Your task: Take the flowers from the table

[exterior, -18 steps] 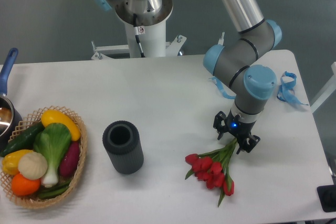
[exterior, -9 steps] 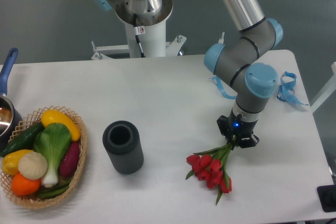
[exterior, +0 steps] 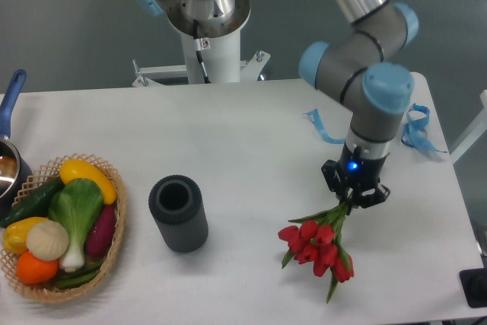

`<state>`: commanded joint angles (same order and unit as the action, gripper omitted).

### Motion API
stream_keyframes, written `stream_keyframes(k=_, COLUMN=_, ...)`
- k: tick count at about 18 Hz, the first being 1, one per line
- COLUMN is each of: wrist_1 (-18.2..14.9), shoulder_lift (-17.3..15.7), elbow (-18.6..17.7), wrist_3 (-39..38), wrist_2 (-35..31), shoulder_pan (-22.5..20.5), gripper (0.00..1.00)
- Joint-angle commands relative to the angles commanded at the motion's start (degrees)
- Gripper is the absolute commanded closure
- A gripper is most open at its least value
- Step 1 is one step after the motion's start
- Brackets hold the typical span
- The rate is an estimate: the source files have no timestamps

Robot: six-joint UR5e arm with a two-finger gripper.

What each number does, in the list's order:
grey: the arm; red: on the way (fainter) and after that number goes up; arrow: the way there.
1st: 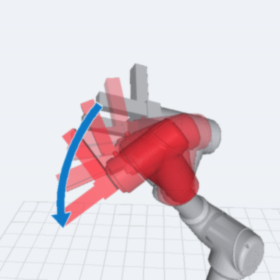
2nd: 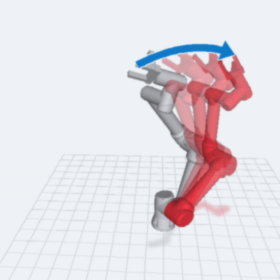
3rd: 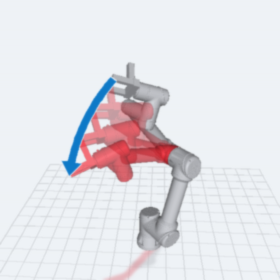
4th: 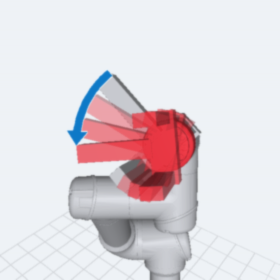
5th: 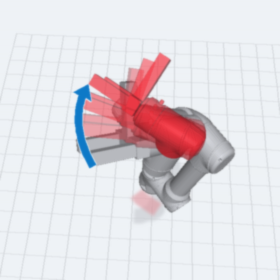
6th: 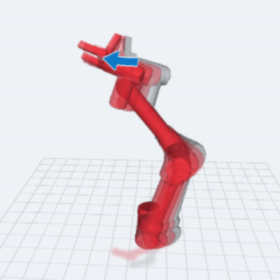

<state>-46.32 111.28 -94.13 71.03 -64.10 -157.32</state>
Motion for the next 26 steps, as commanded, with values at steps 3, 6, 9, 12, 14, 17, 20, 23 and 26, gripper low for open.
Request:
stream_keyframes(k=3, wrist_1=0.35, shoulder_lift=-4.21, elbow=0.09, wrist_3=-4.56, wrist_2=6.87, shoulder_pan=-0.53, gripper=0.87)
stream_keyframes(k=6, wrist_1=0.35, shoulder_lift=-7.65, elbow=0.09, wrist_3=-10.01, wrist_2=13.28, shoulder_pan=-0.62, gripper=0.87)
stream_keyframes(k=9, wrist_1=0.35, shoulder_lift=-10.45, elbow=0.09, wrist_3=-12.75, wrist_2=21.26, shoulder_pan=-0.62, gripper=0.87)
stream_keyframes(k=12, wrist_1=0.35, shoulder_lift=-12.39, elbow=-0.70, wrist_3=-15.91, wrist_2=27.08, shoulder_pan=-1.75, gripper=0.87)
stream_keyframes(k=14, wrist_1=0.35, shoulder_lift=-12.67, elbow=-1.40, wrist_3=-15.92, wrist_2=30.42, shoulder_pan=-2.54, gripper=0.87)
stream_keyframes(k=17, wrist_1=0.44, shoulder_lift=-12.84, elbow=-3.25, wrist_3=-15.39, wrist_2=32.72, shoulder_pan=-2.99, gripper=0.87)
stream_keyframes(k=20, wrist_1=0.44, shoulder_lift=-12.84, elbow=-3.34, wrist_3=-15.48, wrist_2=32.90, shoulder_pan=-3.08, gripper=0.87)
stream_keyframes(k=23, wrist_1=0.44, shoulder_lift=-13.02, elbow=-3.34, wrist_3=-15.48, wrist_2=33.43, shoulder_pan=-3.25, gripper=0.87)
stream_keyframes(k=26, wrist_1=0.44, shoulder_lift=-13.37, elbow=-3.69, wrist_3=-15.48, wrist_2=33.52, shoulder_pan=-3.52, gripper=0.87)
